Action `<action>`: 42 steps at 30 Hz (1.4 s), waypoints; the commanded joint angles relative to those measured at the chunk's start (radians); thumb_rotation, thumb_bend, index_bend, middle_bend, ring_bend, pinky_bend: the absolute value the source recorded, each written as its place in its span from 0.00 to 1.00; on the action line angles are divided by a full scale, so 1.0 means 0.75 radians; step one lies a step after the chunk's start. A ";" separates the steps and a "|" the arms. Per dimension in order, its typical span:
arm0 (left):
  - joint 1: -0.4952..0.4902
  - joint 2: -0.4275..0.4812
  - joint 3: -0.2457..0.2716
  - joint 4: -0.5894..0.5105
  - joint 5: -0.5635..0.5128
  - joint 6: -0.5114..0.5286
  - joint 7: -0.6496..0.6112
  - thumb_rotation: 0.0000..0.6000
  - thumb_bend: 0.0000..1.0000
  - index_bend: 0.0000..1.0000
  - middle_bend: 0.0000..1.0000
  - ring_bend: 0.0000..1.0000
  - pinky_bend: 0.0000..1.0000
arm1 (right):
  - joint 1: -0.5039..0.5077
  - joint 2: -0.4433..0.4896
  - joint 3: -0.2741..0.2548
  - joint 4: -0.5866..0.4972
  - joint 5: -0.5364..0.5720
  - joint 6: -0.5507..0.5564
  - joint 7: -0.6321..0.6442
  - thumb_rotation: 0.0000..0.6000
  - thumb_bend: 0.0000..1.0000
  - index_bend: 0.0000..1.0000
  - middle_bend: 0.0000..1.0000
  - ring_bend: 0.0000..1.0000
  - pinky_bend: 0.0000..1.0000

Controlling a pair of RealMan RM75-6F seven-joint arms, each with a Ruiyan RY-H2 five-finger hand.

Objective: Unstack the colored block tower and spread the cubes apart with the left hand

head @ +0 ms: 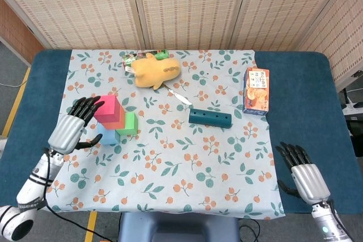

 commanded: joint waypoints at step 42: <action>0.047 0.156 0.187 -0.216 0.121 0.214 0.232 1.00 0.34 0.10 0.48 0.51 0.04 | 0.000 0.006 -0.011 -0.017 -0.008 0.000 0.005 1.00 0.19 0.00 0.00 0.00 0.00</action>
